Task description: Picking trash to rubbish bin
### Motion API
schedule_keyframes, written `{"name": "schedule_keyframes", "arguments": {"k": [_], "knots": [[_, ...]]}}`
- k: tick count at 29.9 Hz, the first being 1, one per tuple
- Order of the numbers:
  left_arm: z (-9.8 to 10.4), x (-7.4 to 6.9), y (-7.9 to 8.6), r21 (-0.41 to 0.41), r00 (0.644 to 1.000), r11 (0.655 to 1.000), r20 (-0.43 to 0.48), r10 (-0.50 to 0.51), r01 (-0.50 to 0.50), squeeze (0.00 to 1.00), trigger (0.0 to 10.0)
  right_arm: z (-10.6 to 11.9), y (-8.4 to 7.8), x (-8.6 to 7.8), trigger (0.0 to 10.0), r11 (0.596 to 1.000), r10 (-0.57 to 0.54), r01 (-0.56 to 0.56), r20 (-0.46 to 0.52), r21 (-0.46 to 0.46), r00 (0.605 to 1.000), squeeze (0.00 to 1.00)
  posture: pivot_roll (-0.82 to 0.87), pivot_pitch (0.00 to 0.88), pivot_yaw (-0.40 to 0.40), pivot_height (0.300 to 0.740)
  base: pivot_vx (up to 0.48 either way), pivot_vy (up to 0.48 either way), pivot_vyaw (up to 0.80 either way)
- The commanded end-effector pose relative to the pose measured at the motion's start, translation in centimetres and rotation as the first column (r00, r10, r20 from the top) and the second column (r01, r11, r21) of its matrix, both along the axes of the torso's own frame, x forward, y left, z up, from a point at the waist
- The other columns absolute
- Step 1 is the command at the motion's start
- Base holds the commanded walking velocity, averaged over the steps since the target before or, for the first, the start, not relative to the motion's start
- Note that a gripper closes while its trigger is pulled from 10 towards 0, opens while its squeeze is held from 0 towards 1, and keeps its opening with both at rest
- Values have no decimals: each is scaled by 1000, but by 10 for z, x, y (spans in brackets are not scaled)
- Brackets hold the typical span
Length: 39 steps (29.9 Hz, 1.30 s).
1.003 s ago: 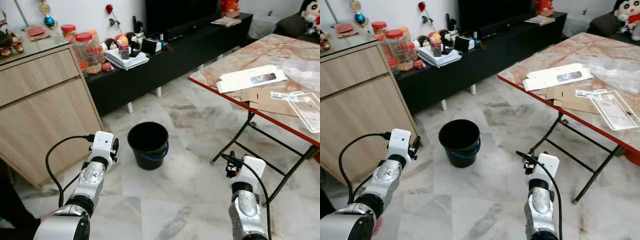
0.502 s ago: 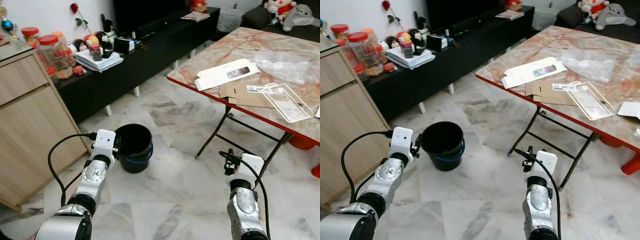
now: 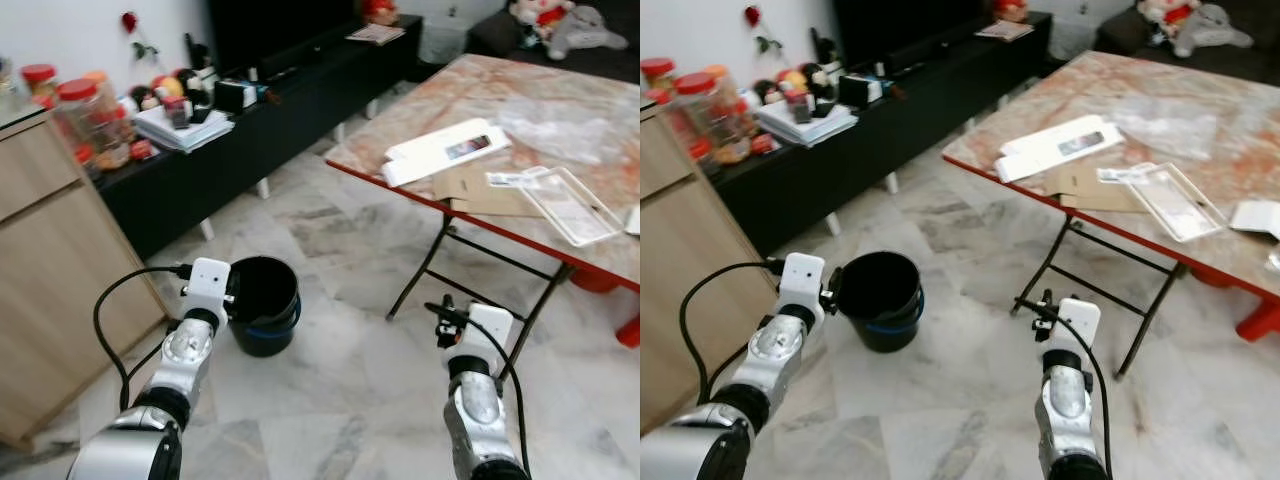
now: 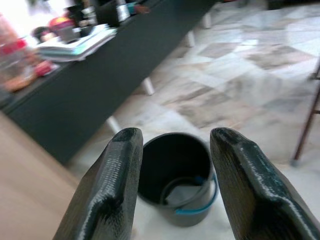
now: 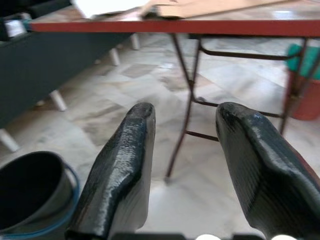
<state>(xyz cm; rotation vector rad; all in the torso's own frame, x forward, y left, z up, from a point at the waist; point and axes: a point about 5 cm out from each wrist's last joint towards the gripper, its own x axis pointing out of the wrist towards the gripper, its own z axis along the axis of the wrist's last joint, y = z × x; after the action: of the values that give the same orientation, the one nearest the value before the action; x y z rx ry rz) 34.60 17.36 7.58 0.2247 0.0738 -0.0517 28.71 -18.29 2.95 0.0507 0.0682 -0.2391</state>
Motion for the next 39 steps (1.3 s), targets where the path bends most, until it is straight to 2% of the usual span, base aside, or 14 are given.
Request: {"name": "schedule_keyframes", "arguments": {"k": [1, 32, 39], "knots": [[0, 1, 0, 13, 1000, 1000, -5, -4, 4, 0, 10000, 4, 2, 4, 10000, 1000, 4, -4, 6, -2, 1000, 0, 126, 0, 70, 740, 0, 0, -775], [1, 1, -2, -3, 1000, 1000, 1, 4, -4, 0, 10000, 4, 4, 6, 10000, 1000, 18, -18, -3, -2, 1000, 0, 130, 0, 59, 740, 0, 0, -775], [1, 0, -15, -32, 999, 999, 15, -35, 35, 0, 10000, 9, 4, 9, 10000, 1000, 24, -24, 19, -11, 1000, 0, 129, 0, 54, 740, 0, 0, -209]]}}
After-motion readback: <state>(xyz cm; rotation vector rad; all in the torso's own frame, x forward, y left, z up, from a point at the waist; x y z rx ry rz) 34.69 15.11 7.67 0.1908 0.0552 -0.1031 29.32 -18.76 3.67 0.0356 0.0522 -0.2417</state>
